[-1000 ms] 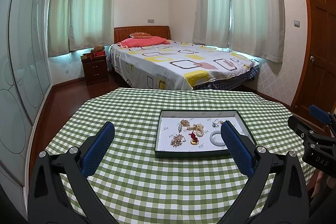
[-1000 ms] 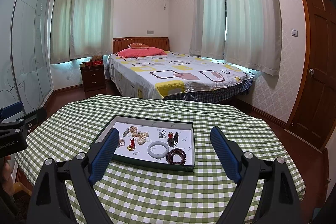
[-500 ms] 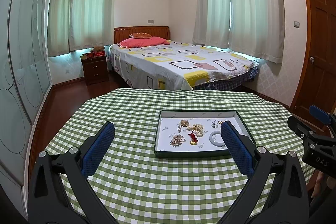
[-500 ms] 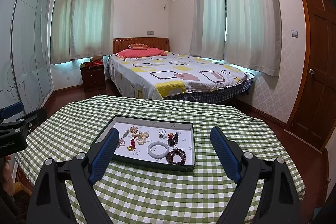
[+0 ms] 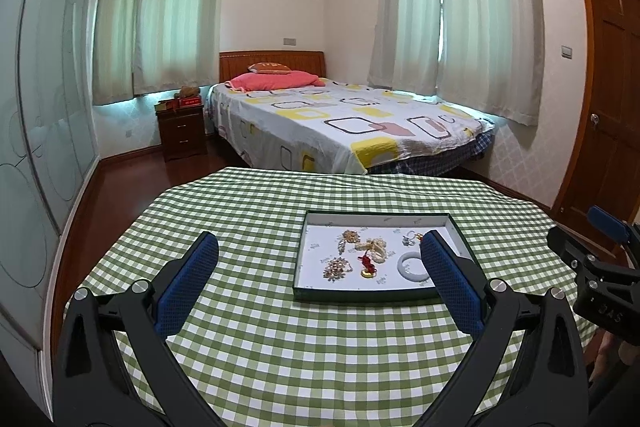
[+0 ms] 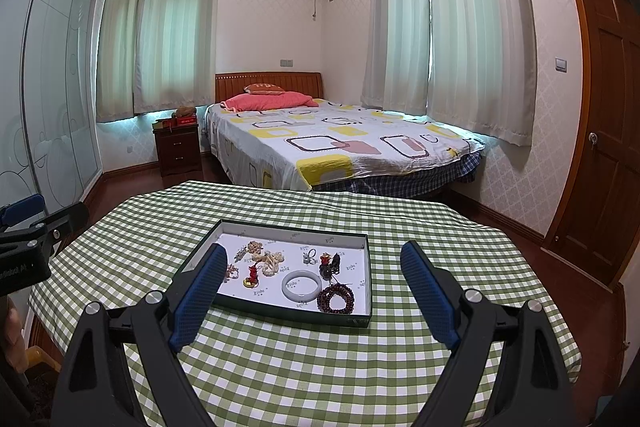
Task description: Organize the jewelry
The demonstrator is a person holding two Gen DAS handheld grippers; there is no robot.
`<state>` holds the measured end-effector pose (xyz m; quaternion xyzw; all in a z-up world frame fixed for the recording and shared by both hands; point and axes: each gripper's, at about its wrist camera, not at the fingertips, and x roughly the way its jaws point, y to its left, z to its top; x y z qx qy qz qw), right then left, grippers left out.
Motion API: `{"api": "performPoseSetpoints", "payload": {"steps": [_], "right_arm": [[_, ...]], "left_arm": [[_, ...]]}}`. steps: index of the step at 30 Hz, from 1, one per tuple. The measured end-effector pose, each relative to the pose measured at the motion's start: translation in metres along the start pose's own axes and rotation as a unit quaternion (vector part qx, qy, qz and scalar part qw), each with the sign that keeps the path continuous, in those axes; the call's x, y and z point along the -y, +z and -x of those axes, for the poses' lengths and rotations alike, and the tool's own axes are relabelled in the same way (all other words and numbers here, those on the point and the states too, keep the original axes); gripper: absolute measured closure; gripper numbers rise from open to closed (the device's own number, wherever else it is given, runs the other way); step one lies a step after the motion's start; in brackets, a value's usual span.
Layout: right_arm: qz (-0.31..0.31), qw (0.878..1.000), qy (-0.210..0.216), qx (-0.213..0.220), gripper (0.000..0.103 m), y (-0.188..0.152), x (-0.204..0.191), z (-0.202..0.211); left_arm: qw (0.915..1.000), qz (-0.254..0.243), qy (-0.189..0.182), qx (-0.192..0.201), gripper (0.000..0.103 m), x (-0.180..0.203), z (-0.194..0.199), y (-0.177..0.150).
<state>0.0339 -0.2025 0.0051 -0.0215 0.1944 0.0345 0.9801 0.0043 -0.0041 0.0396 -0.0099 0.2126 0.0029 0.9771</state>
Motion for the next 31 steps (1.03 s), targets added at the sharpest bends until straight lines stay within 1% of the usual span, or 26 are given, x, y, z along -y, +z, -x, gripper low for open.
{"api": "performPoseSetpoints", "payload": {"steps": [5, 10, 17, 22, 27, 31], "right_arm": [[0.0, 1.0, 0.0, 0.0, 0.017, 0.0, 0.0, 0.0], [0.0, 1.0, 0.0, -0.002, 0.017, -0.001, -0.001, 0.0], [-0.001, 1.0, 0.002, -0.005, 0.017, -0.002, -0.001, -0.001], [0.0, 1.0, 0.002, -0.005, 0.017, -0.003, -0.001, 0.0], [-0.002, 1.0, 0.001, -0.006, 0.017, -0.004, -0.001, -0.002], [-0.003, 1.0, -0.001, -0.008, 0.017, -0.007, 0.0, -0.006]], "left_arm": [[1.0, 0.007, -0.005, -0.001, 0.005, -0.003, 0.0, 0.0], [0.9997, -0.008, -0.021, -0.007, 0.005, 0.0, -0.002, -0.001], [0.9995, -0.021, -0.023, -0.003, 0.004, 0.004, -0.005, -0.006], [0.9994, -0.015, -0.029, -0.011, 0.004, 0.003, -0.009, -0.008], [0.9995, -0.014, -0.027, -0.01, 0.004, 0.001, -0.012, -0.007], [0.9993, -0.006, -0.028, -0.025, 0.004, -0.002, -0.021, -0.009]]}}
